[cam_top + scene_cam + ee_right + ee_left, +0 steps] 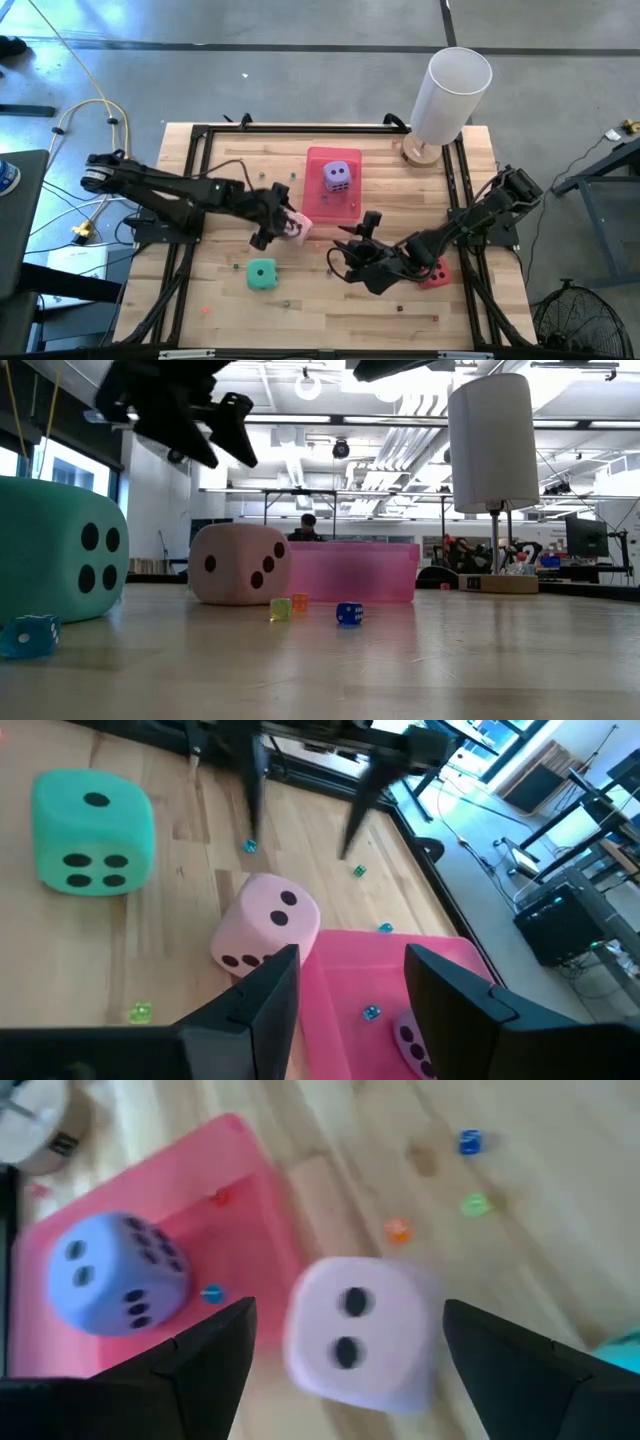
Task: Pick & Place Dice
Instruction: Put the large pink die into the red bin
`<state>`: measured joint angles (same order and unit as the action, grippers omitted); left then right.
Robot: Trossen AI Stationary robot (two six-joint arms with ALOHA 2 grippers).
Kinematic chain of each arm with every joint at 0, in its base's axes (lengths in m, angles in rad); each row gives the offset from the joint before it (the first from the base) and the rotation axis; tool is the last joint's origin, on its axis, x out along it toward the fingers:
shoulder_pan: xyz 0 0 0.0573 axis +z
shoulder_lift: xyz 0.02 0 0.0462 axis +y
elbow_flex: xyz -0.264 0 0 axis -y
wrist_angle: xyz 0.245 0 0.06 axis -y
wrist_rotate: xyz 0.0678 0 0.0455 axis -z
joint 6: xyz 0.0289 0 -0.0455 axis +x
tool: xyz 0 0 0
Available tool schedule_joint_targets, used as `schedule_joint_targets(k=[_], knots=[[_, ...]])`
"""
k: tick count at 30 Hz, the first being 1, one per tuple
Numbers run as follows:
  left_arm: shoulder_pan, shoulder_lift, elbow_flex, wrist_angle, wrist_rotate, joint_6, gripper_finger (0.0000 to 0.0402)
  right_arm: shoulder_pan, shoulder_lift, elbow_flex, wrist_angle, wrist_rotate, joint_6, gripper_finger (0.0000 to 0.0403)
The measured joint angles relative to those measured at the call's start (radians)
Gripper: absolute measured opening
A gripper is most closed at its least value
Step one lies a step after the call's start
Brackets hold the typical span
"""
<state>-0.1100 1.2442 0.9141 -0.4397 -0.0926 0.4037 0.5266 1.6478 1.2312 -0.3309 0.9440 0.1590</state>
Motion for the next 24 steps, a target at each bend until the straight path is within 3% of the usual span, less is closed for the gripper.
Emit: schedule_joint_targets(k=[8,24], knots=[[0.074,0.078,0.001,-0.006,0.190,0.061,0.0308,0.000,0.000,0.000,0.013,0.000,0.036,0.0174],[0.146,0.187,0.000,0.018,0.234,0.136,0.0307,0.003,0.000,0.000,0.035,-0.043,0.054,0.0174]])
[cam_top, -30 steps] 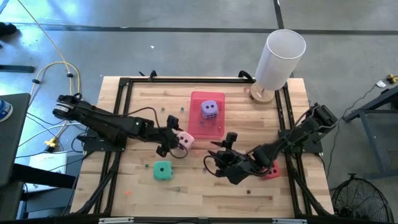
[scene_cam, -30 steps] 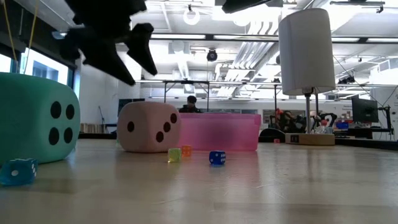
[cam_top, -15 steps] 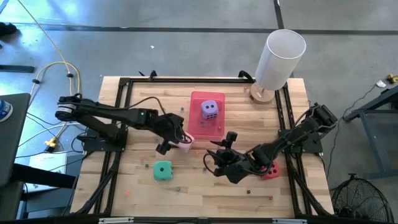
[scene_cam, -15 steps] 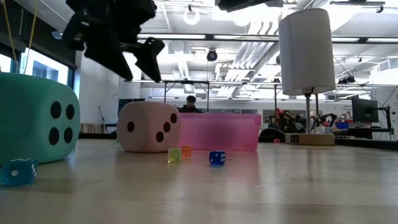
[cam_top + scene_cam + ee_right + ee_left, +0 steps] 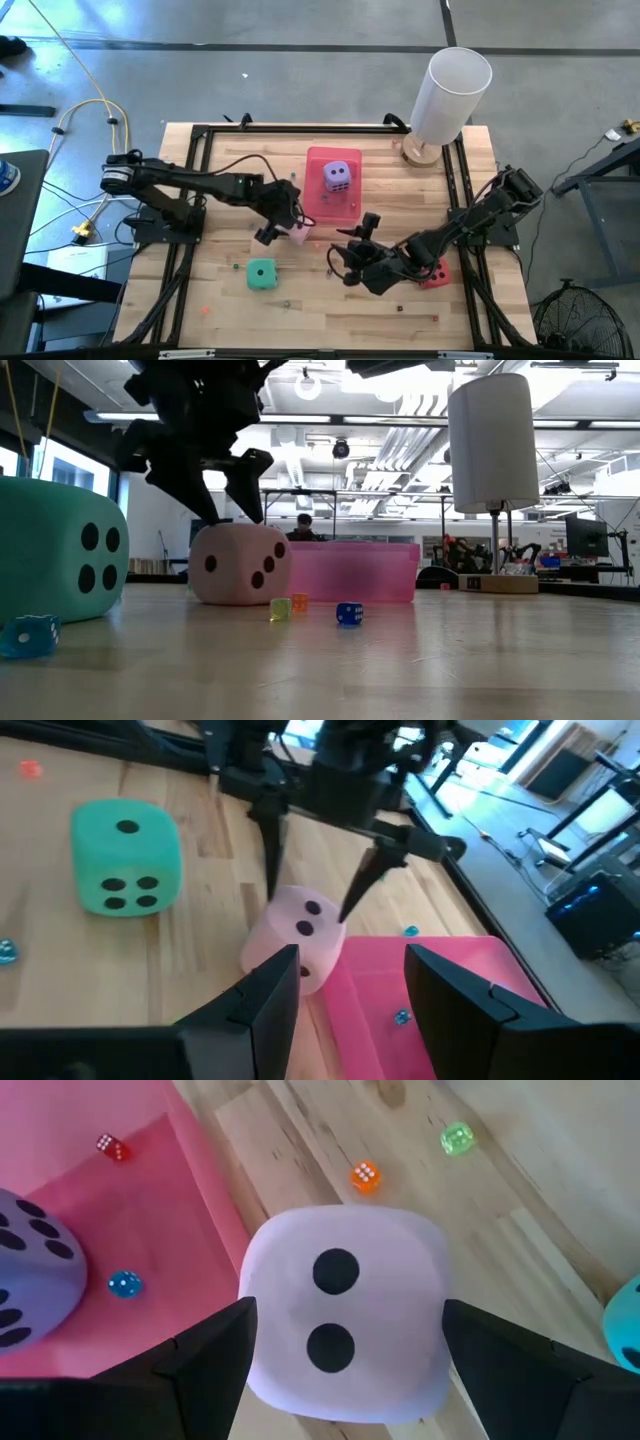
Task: Pick & Place Dice
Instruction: Put the large pink die into the red bin
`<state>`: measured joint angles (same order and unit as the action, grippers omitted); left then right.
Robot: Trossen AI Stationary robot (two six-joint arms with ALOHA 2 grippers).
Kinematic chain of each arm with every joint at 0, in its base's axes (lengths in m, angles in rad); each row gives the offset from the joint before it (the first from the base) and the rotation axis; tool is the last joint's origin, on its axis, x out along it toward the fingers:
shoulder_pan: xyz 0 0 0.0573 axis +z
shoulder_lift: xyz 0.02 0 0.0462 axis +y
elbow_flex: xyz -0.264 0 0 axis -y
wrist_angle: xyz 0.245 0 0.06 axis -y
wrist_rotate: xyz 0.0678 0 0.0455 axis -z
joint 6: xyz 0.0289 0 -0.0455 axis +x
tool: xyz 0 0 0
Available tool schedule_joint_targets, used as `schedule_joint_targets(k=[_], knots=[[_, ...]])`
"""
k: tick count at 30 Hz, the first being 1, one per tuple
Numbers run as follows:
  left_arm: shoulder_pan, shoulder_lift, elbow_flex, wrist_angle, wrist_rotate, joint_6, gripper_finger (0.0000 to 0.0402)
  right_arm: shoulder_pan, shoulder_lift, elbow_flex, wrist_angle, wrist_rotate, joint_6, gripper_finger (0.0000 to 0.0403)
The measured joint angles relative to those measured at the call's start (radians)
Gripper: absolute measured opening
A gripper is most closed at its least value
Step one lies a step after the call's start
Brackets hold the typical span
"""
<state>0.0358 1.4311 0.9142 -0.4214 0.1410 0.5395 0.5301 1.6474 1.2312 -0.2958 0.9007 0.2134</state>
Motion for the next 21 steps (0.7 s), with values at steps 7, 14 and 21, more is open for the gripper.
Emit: schedule_joint_targets(k=[7,14,21], knots=[[0.050,0.040,0.002,0.008,0.071,-0.028,0.0307,-0.003,0.000,0.000,-0.001,-0.012,-0.006,0.0174],[0.082,0.068,0.003,0.020,0.125,-0.097,0.0307,-0.003,0.000,0.000,-0.007,-0.021,-0.007,0.0174],[0.084,0.069,0.003,0.040,0.080,-0.206,0.0307,-0.003,0.000,0.000,-0.007,-0.047,-0.001,0.0174]])
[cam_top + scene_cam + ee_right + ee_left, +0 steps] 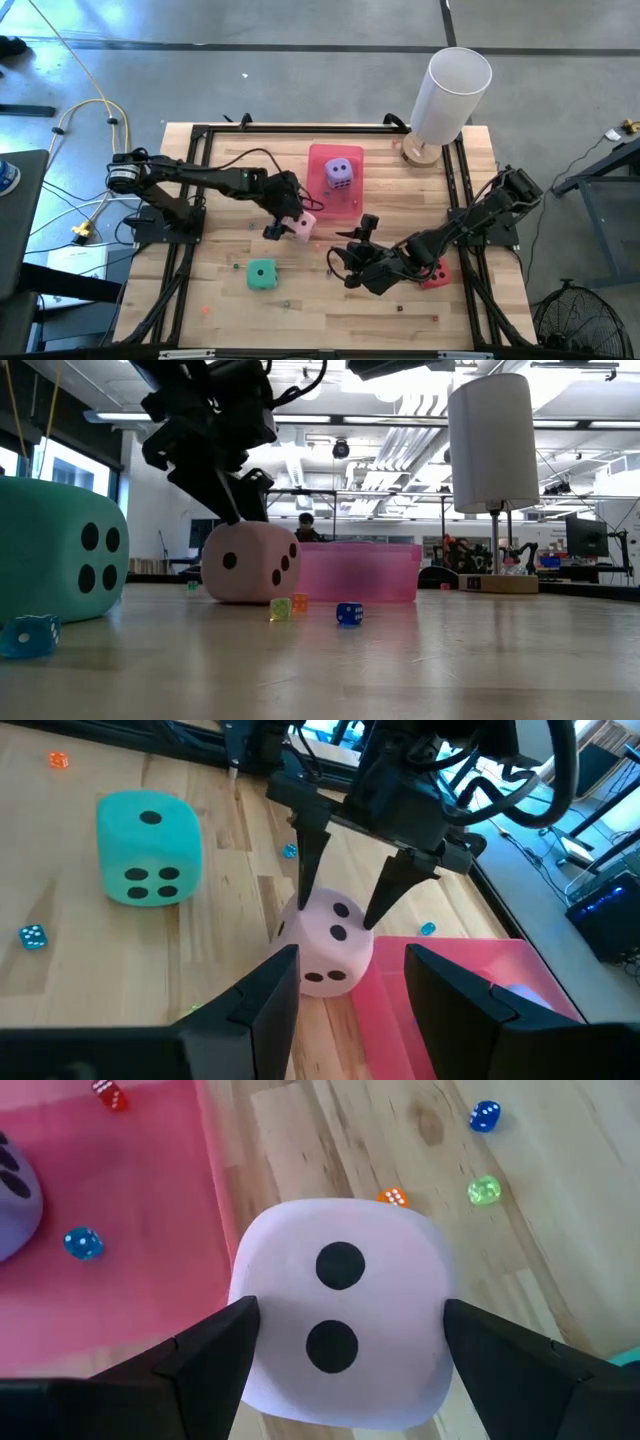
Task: Pick & Place Dice
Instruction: Put the large pink die into the red bin
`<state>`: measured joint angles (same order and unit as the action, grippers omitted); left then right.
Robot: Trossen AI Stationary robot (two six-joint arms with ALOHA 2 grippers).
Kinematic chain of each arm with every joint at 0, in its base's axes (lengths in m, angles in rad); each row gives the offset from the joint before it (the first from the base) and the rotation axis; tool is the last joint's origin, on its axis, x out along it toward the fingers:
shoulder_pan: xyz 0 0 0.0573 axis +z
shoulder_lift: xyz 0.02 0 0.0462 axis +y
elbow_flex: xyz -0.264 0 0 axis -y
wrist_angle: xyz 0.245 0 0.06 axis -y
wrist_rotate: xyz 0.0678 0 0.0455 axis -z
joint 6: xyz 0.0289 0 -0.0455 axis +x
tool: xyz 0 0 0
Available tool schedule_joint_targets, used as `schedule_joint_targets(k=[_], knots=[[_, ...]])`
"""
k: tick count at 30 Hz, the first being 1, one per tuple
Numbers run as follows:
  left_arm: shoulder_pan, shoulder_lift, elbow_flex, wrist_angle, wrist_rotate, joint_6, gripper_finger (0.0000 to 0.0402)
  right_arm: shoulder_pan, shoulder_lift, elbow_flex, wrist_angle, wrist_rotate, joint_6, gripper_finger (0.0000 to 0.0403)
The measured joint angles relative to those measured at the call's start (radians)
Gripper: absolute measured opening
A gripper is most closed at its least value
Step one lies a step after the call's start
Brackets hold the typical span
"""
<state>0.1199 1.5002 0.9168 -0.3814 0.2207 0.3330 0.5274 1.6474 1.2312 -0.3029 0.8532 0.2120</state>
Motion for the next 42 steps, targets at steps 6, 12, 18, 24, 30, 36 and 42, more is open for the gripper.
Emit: schedule_joint_targets(k=[6,12,18,24,30,36,42], knots=[[-0.009,-0.005,-0.003,0.028,0.001,-0.030,0.0307,0.000,0.000,0.000,0.000,0.000,0.001,0.0174],[-0.020,-0.005,-0.003,0.039,-0.013,-0.173,0.0307,0.000,0.000,0.000,0.000,0.000,0.001,0.0174],[-0.029,-0.008,-0.004,0.042,-0.007,-0.137,0.0307,0.000,0.000,0.000,0.000,0.000,0.002,0.0174],[-0.032,-0.008,-0.004,0.046,-0.007,-0.174,0.0307,0.000,0.000,0.000,-0.001,0.001,0.002,0.0174],[-0.053,-0.008,-0.004,0.046,-0.046,-0.177,0.0327,0.000,0.000,0.000,-0.005,0.004,0.002,0.0174],[-0.112,-0.007,-0.005,0.042,-0.234,-0.197,0.0382,0.000,0.000,0.000,-0.032,0.003,0.033,0.0174],[-0.148,-0.007,-0.005,0.043,-0.254,-0.197,0.0397,0.000,0.000,0.000,-0.039,0.004,0.031,0.0174]])
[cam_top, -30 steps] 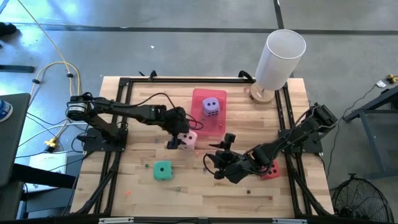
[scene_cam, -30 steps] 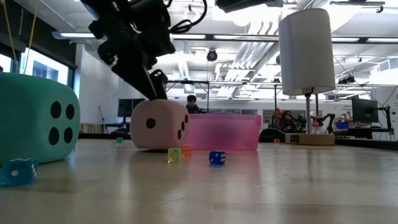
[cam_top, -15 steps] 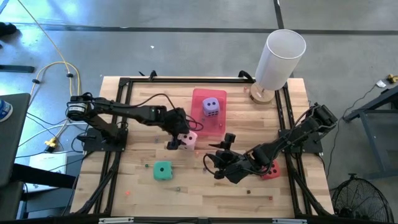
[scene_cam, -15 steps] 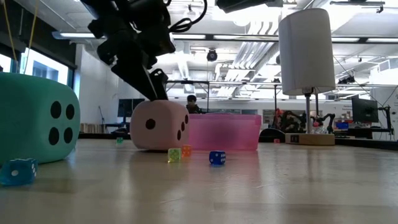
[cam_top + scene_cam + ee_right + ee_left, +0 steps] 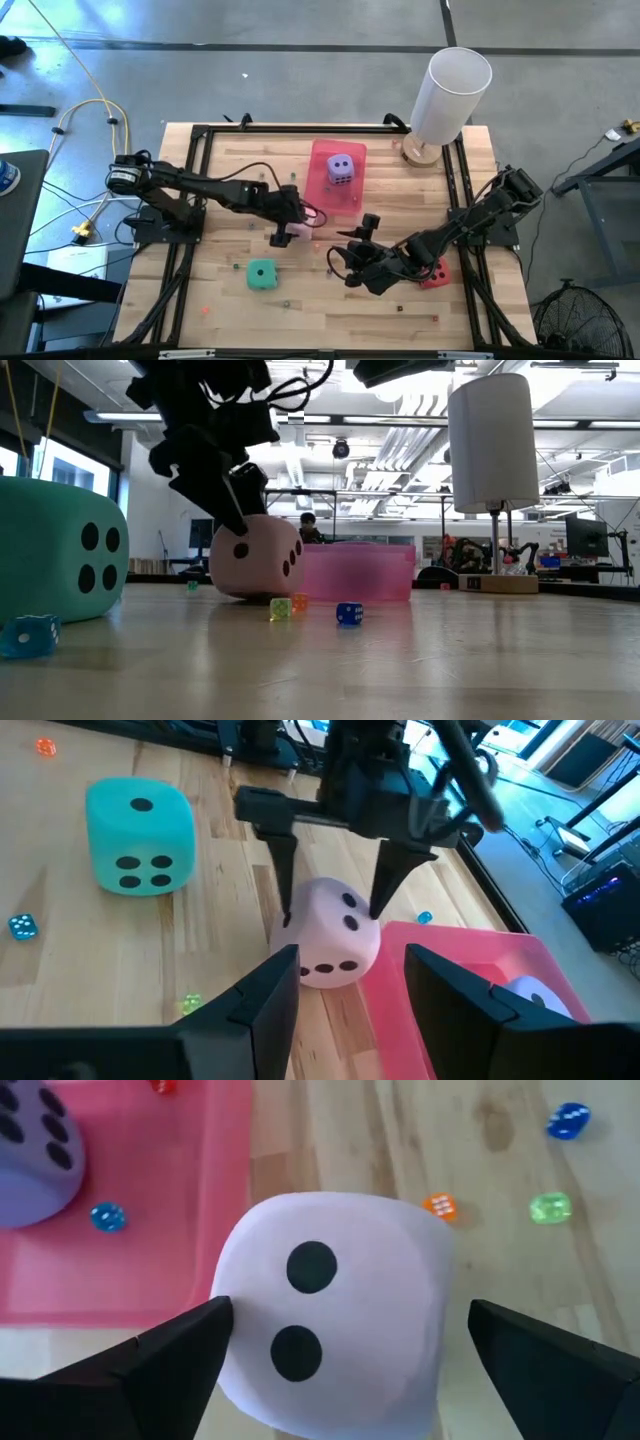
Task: Pick & Place Dice
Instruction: Put the large pink die into the red bin
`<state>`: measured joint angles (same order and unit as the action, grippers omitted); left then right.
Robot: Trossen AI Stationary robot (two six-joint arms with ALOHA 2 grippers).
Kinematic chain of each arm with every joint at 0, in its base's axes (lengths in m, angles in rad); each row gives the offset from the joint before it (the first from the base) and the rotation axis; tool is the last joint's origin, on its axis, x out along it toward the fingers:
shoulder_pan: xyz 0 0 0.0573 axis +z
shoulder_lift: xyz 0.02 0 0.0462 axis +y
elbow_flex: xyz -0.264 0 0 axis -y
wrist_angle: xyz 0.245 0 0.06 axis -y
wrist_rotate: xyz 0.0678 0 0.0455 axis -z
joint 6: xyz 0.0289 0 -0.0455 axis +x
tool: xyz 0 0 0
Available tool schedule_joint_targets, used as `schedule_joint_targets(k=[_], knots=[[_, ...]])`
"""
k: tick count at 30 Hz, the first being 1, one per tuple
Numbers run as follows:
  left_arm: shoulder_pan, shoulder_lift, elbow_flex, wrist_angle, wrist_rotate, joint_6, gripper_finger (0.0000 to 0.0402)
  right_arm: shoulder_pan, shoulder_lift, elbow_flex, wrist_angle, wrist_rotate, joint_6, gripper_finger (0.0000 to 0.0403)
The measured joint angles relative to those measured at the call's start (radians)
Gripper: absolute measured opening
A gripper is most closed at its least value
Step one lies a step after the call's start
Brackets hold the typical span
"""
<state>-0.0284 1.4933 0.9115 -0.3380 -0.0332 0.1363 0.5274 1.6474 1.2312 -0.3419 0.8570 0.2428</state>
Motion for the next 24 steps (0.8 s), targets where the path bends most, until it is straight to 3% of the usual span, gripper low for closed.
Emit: schedule_joint_targets(k=[12,21,24], knots=[[-0.046,-0.006,0.000,-0.002,-0.036,-0.013,0.0397,-0.023,0.000,0.000,-0.001,-0.016,-0.004,0.0174],[-0.178,-0.053,0.000,0.003,-0.319,0.044,0.0397,-0.026,0.000,0.000,-0.003,-0.023,-0.003,0.0174],[-0.192,-0.053,0.000,0.007,-0.359,0.058,0.0397,-0.026,0.000,0.000,-0.003,-0.022,-0.003,0.0174]])
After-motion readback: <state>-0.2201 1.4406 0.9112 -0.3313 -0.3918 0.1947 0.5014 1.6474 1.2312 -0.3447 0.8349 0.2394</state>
